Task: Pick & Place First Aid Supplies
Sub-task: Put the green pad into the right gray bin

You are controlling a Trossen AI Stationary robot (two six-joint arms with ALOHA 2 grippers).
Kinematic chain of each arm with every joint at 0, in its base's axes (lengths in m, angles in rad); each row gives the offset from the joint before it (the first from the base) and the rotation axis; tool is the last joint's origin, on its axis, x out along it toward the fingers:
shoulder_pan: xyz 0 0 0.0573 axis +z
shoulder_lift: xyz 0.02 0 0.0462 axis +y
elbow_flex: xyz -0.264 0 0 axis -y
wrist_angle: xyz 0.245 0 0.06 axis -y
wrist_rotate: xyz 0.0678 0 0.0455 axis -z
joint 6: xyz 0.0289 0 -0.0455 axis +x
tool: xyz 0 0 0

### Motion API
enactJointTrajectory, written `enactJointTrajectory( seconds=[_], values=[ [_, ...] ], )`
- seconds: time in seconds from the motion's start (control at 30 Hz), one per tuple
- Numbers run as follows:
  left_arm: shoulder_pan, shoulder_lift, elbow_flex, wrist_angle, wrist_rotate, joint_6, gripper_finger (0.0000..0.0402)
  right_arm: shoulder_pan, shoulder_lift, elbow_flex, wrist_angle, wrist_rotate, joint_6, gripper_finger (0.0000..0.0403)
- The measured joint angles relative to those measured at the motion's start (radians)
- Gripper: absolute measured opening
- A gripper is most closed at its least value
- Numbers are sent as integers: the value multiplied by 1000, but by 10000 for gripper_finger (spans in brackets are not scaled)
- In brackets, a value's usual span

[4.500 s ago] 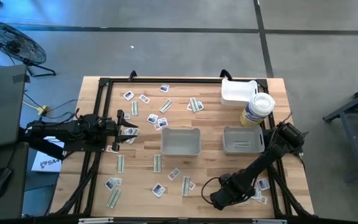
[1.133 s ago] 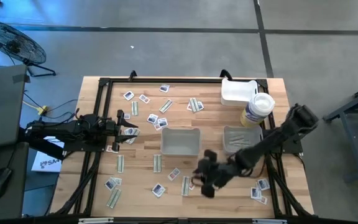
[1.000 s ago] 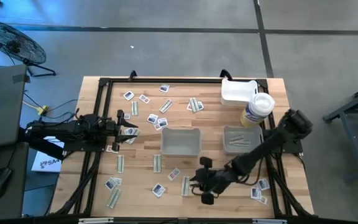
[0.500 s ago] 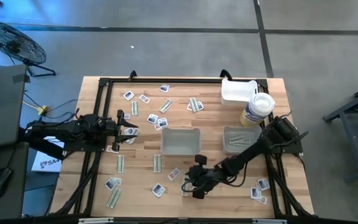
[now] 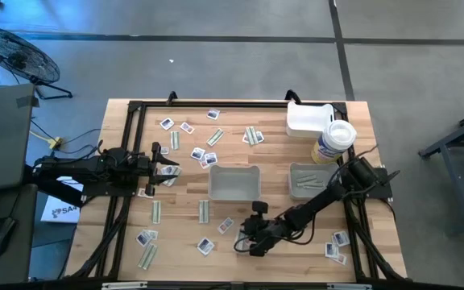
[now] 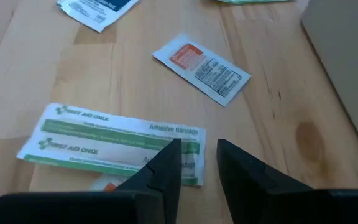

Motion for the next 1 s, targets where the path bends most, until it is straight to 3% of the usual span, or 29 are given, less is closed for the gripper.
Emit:
enactJointTrajectory(
  seconds=[0.63, 0.87, 1.0],
  values=[
    [0, 0, 0, 0, 0, 0, 186, 3, -3, 0, 81, 2, -31, 97],
    [0, 0, 0, 0, 0, 0, 186, -19, 25, 0, 89, -79, -45, 97],
    [0, 0, 0, 0, 0, 0, 186, -19, 31, 1, 86, -73, -46, 97]
  ],
)
